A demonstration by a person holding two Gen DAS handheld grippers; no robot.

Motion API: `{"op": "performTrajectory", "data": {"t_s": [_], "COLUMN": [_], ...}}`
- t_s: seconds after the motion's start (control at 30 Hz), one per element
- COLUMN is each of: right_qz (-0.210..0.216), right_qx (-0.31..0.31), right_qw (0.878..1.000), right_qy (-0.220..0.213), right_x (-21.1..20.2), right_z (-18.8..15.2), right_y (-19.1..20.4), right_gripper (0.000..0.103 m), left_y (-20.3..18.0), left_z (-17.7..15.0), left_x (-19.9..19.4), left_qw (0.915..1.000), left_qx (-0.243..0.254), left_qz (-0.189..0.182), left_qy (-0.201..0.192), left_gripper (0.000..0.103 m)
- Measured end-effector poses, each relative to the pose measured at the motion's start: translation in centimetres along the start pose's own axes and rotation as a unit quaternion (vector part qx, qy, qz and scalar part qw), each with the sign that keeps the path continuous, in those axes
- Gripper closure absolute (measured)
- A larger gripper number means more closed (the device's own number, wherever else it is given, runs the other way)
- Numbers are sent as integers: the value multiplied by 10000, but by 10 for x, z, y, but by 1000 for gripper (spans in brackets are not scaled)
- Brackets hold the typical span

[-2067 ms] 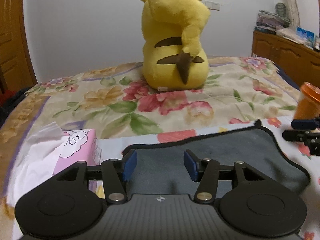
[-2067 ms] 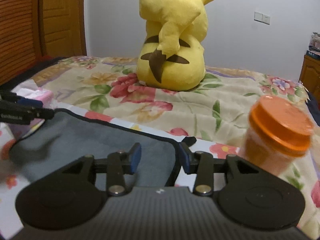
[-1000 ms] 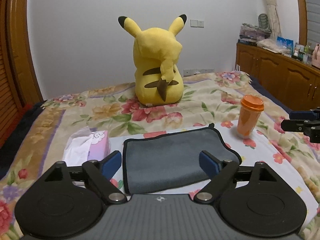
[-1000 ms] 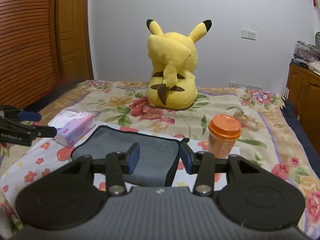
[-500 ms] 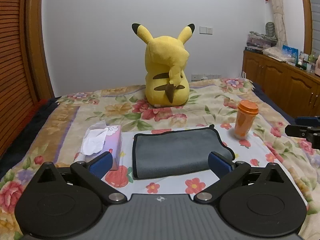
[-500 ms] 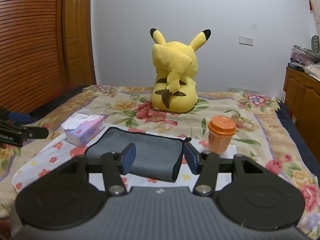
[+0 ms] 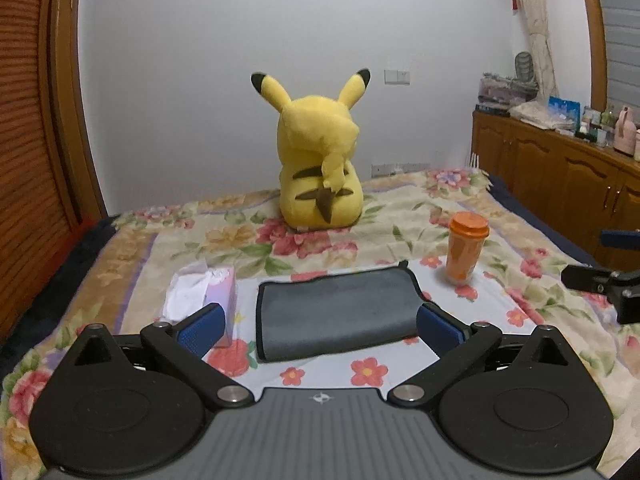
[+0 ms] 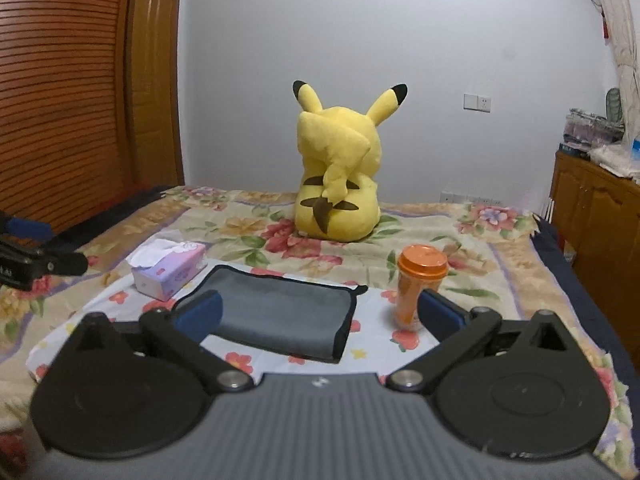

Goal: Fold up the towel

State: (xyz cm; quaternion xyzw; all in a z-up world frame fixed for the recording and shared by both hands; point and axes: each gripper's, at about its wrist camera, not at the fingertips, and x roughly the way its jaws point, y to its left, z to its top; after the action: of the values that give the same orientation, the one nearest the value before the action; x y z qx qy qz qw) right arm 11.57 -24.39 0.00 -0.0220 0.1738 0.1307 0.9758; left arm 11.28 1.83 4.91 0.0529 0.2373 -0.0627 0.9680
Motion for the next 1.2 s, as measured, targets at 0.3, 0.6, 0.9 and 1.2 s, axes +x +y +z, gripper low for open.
{"op": "performTrajectory", "data": {"t_s": [0.3,0.6,0.9,1.2], "right_qz": [-61,-89,-54,-90], "right_qx": [95,203,279,355], "right_qw": [9999,9997,9996,9991], "right_qy": [-55,-131,29,210], "right_x": [-20,-37,-40,-39], "right_z": [1,-7,-29,-51], "right_y": [3,12,26,31], "right_gripper": [0,0,0,0], "left_y": [-15,-23,-19,-23], "left_z": [6,-14,-46,-71], "left_x": [-31,-52,-49,-40], "left_qw": [9998,9997,9999,9995], "left_qx": [50,-115,-116,-129], "left_qz": [101,65,116,147], "left_qy": [-156,-197,17,228], "left_gripper": [0,0,0,0]}}
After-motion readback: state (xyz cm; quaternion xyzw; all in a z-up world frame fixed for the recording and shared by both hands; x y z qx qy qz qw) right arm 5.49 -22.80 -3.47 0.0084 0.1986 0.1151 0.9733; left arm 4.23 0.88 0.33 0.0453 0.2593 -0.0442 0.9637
